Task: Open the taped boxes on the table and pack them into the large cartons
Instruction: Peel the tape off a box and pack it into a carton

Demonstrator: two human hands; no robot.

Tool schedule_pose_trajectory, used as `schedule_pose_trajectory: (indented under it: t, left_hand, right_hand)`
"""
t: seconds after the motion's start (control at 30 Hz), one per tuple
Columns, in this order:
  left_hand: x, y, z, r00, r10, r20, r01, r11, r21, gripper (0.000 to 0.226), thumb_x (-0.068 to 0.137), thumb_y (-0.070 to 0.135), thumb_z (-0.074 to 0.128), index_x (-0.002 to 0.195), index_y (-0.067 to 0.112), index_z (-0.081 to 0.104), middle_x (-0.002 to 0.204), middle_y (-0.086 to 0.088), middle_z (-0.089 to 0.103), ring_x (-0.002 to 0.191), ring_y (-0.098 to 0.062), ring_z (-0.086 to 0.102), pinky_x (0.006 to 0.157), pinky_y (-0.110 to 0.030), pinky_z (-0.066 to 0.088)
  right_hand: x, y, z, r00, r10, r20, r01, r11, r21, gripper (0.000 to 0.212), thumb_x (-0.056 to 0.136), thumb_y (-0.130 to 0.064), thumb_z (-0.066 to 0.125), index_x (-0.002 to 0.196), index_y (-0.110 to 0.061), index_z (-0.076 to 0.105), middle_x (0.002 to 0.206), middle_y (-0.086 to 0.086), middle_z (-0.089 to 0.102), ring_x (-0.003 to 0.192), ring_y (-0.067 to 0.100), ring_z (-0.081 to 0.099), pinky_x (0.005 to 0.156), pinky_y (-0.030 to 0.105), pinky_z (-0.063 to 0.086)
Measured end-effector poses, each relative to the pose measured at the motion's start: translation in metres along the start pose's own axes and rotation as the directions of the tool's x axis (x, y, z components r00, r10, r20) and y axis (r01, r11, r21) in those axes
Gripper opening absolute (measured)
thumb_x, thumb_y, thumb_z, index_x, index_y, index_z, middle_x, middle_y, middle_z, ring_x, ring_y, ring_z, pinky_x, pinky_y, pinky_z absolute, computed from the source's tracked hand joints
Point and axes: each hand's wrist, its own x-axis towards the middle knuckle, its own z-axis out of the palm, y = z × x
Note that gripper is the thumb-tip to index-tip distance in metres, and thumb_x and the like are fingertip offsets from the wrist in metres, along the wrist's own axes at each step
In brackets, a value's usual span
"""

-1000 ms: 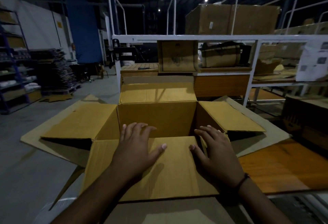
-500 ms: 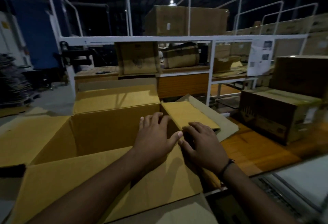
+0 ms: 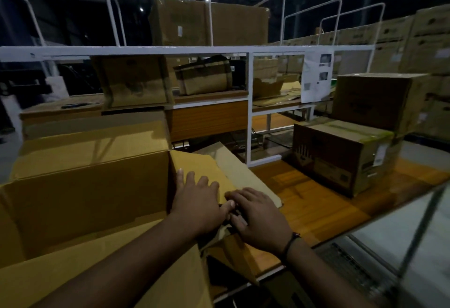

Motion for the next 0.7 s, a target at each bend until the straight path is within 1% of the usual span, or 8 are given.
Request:
schedule_pose_trajectory:
  t: [0.17,0.3,0.37,0.47,0.57,0.63,0.7]
  left_hand:
    - [0.038,0.028,-0.021,1.0,0.002,0.004,-0.002,0.998,-0.07,0.076,0.096,0.077,0.018,0.143,0.028,0.052,0.151,-0.008,0.049,0.15,-0.036,0.024,0.121,-0.065,-0.005]
    - [0.08,0.067,-0.04,0.999,0.031,-0.034,-0.035,0.992,-0.119,0.076,0.096,0.078,0.021,0.145,0.028,0.051,0.148,-0.008,0.053,0.147,-0.037,0.03,0.122,-0.065,-0.002]
    - [0.105,0.091,-0.048,0.998,0.044,-0.04,-0.049,0.988,-0.147,0.077,0.096,0.078,0.023,0.144,0.025,0.053,0.148,-0.01,0.053,0.147,-0.039,0.031,0.122,-0.066,0.0]
    - [0.142,0.131,-0.058,0.996,0.062,-0.058,-0.072,0.978,-0.195,0.078,0.096,0.078,0.026,0.145,0.023,0.053,0.149,-0.012,0.052,0.146,-0.041,0.031,0.121,-0.066,0.003]
    - [0.177,0.174,-0.063,0.995,0.083,-0.047,-0.092,0.964,-0.251,0.077,0.096,0.076,0.031,0.147,0.022,0.051,0.15,-0.015,0.051,0.147,-0.044,0.03,0.121,-0.068,0.006]
    - [0.199,0.203,-0.066,0.992,0.107,-0.063,-0.121,0.95,-0.289,0.074,0.096,0.075,0.034,0.142,0.021,0.055,0.147,-0.015,0.054,0.146,-0.045,0.031,0.12,-0.069,0.006]
    - [0.22,0.23,-0.067,0.991,0.112,-0.069,-0.129,0.938,-0.322,0.068,0.097,0.073,0.037,0.137,0.022,0.058,0.144,-0.014,0.056,0.144,-0.043,0.034,0.12,-0.068,0.007]
  right_hand:
    - [0.013,0.038,-0.03,0.992,0.045,-0.115,-0.036,0.996,0.079,0.05,0.101,-0.049,0.047,0.147,-0.029,0.046,0.146,-0.007,0.051,0.14,0.012,0.037,0.118,0.04,0.031]
    - [0.022,0.089,-0.058,0.97,0.138,-0.202,-0.12,0.988,0.099,0.049,0.1,-0.052,0.049,0.143,-0.028,0.05,0.143,-0.005,0.053,0.134,0.012,0.043,0.113,0.039,0.039]
    - [0.021,0.122,-0.07,0.953,0.192,-0.236,-0.168,0.979,0.117,0.049,0.1,-0.051,0.052,0.142,-0.027,0.052,0.145,-0.004,0.052,0.136,0.012,0.042,0.112,0.039,0.04]
    - [0.015,0.174,-0.088,0.916,0.273,-0.294,-0.241,0.96,0.139,0.049,0.098,-0.049,0.055,0.142,-0.027,0.054,0.151,-0.001,0.045,0.141,0.015,0.038,0.112,0.044,0.041]
    - [0.004,0.228,-0.102,0.868,0.382,-0.318,-0.358,0.924,0.131,0.048,0.097,-0.049,0.058,0.141,-0.029,0.053,0.156,0.001,0.039,0.144,0.02,0.034,0.113,0.048,0.039]
    - [-0.005,0.263,-0.109,0.836,0.445,-0.321,-0.426,0.895,0.132,0.049,0.096,-0.049,0.058,0.14,-0.028,0.053,0.157,0.004,0.038,0.144,0.023,0.034,0.112,0.051,0.039]
    - [-0.014,0.296,-0.115,0.812,0.483,-0.328,-0.467,0.874,0.132,0.051,0.095,-0.048,0.06,0.14,-0.024,0.055,0.156,0.007,0.04,0.143,0.026,0.036,0.111,0.05,0.041]
